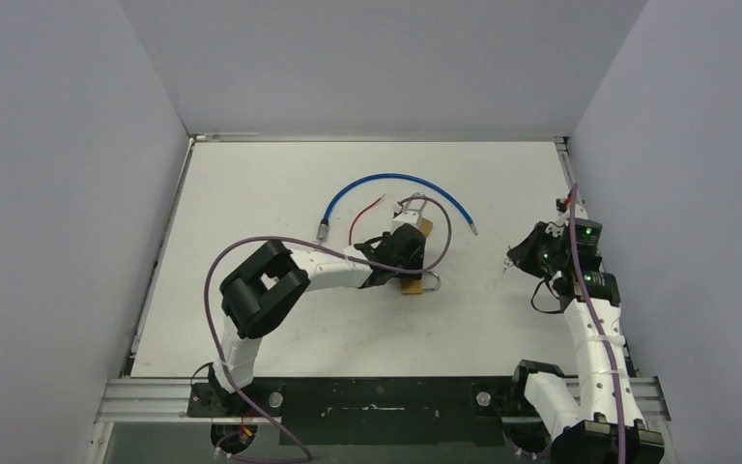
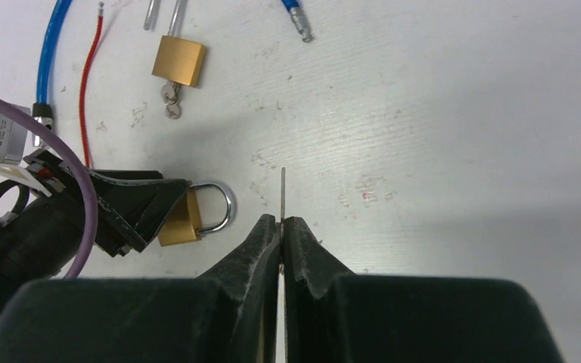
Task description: Unlock with the key
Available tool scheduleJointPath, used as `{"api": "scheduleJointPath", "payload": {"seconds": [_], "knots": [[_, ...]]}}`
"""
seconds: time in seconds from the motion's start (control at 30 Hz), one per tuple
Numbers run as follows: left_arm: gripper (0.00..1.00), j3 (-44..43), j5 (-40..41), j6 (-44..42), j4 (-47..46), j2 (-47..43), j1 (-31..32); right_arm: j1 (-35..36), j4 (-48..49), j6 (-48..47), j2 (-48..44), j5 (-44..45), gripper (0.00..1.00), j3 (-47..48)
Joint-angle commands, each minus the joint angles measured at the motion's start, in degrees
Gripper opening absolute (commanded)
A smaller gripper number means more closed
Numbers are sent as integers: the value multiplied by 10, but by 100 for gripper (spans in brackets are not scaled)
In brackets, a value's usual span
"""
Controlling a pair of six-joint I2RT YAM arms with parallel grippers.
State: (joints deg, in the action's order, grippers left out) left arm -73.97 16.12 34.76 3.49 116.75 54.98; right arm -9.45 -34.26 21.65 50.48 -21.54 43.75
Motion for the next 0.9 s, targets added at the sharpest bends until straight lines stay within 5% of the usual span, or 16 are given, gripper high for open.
{"api": "scheduleJointPath", "payload": {"seconds": [0.0, 0.17, 0.33, 0.47, 0.67, 0.87], "knots": [[49, 83, -52, 84, 137, -28, 3, 8, 20, -9, 2, -63, 0, 7], [60, 102, -106, 108, 154, -103, 2, 39, 105, -11, 18, -266, 0, -28], [76, 99, -132, 101, 152, -155, -30, 50, 209, -13, -30, -344, 0, -46], [82, 78, -160, 7, 139, -174, -35, 51, 265, -1, -48, -412, 0, -41], [86, 123, -213, -145, 64, -232, -35, 50, 169, -100, -63, -446, 0, 29], [89, 166, -215, -160, 44, -262, -36, 51, 130, -133, -70, -473, 0, 75]]}}
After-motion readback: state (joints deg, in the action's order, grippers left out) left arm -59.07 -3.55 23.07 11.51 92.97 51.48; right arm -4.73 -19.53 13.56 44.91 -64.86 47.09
